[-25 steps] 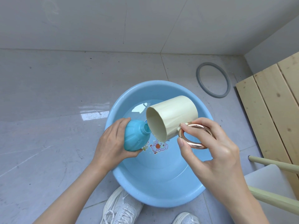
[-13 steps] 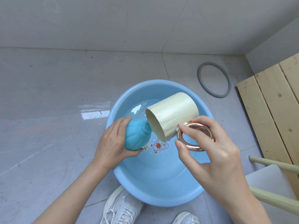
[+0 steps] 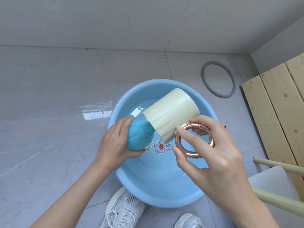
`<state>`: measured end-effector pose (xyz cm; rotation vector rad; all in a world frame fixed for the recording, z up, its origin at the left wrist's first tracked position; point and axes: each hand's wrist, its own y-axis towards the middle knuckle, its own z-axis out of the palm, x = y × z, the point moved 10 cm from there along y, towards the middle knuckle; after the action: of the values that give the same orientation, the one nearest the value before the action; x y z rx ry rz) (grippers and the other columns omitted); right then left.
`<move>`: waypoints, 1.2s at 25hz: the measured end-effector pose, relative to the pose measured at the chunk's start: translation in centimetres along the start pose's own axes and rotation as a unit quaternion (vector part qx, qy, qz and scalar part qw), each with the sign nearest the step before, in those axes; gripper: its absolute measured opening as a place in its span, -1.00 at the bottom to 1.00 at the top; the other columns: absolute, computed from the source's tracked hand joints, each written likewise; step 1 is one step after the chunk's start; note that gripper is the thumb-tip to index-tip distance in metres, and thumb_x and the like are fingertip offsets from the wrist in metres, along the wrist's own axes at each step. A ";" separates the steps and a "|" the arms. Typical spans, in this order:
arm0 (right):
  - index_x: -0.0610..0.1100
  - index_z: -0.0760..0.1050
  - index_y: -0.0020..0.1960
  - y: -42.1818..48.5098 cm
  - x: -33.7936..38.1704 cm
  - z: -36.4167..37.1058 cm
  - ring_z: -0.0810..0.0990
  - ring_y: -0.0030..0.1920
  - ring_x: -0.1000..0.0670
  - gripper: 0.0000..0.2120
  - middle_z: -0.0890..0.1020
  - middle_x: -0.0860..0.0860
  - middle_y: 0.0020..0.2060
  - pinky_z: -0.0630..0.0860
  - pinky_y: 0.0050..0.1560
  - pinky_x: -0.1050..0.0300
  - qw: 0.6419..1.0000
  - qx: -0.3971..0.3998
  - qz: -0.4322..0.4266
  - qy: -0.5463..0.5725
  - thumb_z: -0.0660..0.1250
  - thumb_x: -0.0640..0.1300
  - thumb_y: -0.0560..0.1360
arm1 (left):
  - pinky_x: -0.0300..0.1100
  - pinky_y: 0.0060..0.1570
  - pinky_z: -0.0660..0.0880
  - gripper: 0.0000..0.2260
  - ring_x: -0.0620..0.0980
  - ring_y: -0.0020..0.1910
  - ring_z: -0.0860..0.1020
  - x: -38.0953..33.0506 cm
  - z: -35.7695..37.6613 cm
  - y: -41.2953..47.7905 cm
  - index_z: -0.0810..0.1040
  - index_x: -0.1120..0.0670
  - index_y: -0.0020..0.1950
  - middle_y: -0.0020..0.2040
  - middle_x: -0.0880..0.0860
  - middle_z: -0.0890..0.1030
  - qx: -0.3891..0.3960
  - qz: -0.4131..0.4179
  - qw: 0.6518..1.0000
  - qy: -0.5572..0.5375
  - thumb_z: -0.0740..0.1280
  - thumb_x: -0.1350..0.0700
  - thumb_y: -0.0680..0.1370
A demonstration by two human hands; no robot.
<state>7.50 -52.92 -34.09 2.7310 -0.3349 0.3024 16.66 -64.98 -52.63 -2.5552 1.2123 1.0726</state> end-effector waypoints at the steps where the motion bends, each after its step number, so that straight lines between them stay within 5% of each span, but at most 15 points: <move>1: -0.24 0.63 0.09 -0.1 0.2 0.0 0.56 -0.05 -0.16 -0.73 0.54 -0.23 0.05 0.48 -0.06 0.03 1.000 -0.002 -0.003 -0.002 0.40 -0.12 0.46 | -0.23 0.05 0.33 -0.15 0.01 0.13 0.43 -0.1 -0.1 0.0 0.36 0.17 0.32 0.19 0.11 0.54 -0.001 0.001 1.000 -0.002 0.54 -0.17 0.15; 15: -0.28 0.61 0.14 0.1 0.1 -0.4 0.57 0.02 -0.18 -0.72 0.52 -0.24 0.07 0.51 0.05 0.05 0.998 0.000 -0.060 -0.015 0.41 -0.18 0.48 | -0.22 0.01 0.34 -0.17 0.02 0.12 0.43 0.0 0.0 0.0 0.35 0.17 0.31 0.18 0.12 0.54 0.002 -0.001 1.000 0.005 0.48 -0.21 0.18; 19: -0.14 0.62 0.11 1.8 -4.9 -0.5 0.58 0.01 0.11 -0.74 0.56 -0.09 0.04 0.45 0.08 0.35 0.987 0.005 0.090 0.130 0.45 -0.11 0.44 | -0.20 0.07 0.34 -0.16 0.02 0.16 0.42 0.0 0.1 0.0 0.34 0.18 0.31 0.19 0.15 0.55 0.002 0.004 1.000 0.006 0.50 -0.21 0.18; 24: 0.13 0.65 -0.10 -1.3 -14.0 5.6 0.62 -0.13 0.20 -0.95 0.67 0.20 -0.16 0.40 -0.19 0.50 0.877 0.100 0.401 0.245 0.41 0.02 0.47 | -0.19 0.09 0.34 -0.13 0.02 0.16 0.42 0.0 -0.1 0.0 0.32 0.18 0.31 0.18 0.17 0.55 -0.006 0.005 1.000 0.008 0.55 -0.18 0.14; 27: 0.05 0.66 -0.04 -3.6 -16.6 8.8 0.60 -0.15 0.20 -0.88 0.65 0.14 -0.13 0.40 -0.22 0.51 0.872 0.125 0.441 0.170 0.37 0.02 0.50 | -0.19 0.09 0.33 -0.11 0.02 0.16 0.42 -0.1 -0.1 0.0 0.33 0.18 0.31 0.18 0.18 0.55 -0.007 0.008 1.000 0.010 0.59 -0.14 0.12; 30: -0.07 0.66 0.05 -4.7 -17.9 11.0 0.62 -0.02 -0.01 -0.80 0.58 -0.05 0.00 0.49 0.09 0.16 0.901 0.117 0.410 0.074 0.38 -0.02 0.48 | -0.19 0.10 0.33 -0.12 0.02 0.16 0.42 0.0 0.0 0.0 0.35 0.20 0.31 0.18 0.18 0.55 -0.005 0.005 1.000 0.015 0.59 -0.15 0.13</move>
<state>-6.41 -49.49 -50.17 2.6057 -1.4853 0.8030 16.68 -64.96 -52.65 -2.5839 1.2311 1.0481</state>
